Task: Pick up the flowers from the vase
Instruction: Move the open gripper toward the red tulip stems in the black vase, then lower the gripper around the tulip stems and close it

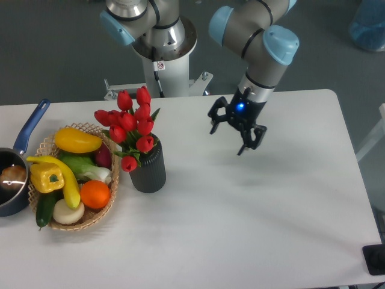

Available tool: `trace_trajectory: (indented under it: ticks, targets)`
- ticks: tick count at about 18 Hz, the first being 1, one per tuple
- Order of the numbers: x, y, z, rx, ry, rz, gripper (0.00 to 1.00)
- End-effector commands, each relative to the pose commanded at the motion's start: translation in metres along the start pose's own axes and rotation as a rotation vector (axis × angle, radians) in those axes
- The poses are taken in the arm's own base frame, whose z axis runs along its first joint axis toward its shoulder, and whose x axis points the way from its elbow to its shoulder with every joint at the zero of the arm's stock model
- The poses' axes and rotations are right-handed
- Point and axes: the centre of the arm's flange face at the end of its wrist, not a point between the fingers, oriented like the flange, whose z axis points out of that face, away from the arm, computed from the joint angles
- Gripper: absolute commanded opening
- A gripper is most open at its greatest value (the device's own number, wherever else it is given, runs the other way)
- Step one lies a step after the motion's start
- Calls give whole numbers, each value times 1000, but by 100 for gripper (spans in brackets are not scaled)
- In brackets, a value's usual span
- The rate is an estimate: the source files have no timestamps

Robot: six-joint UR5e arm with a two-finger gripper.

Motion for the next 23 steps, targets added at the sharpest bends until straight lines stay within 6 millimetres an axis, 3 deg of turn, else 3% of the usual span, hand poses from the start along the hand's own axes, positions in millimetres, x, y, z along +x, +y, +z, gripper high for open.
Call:
trace_trajectory:
  ticks: [5, 11, 19, 23]
  targets:
    - [9, -18, 4, 164, 49, 25, 100]
    - [39, -49, 16, 224, 120, 78, 100]
    - [68, -63, 12, 248, 159, 115, 100]
    - [72, -72, 16, 292, 174, 119, 100]
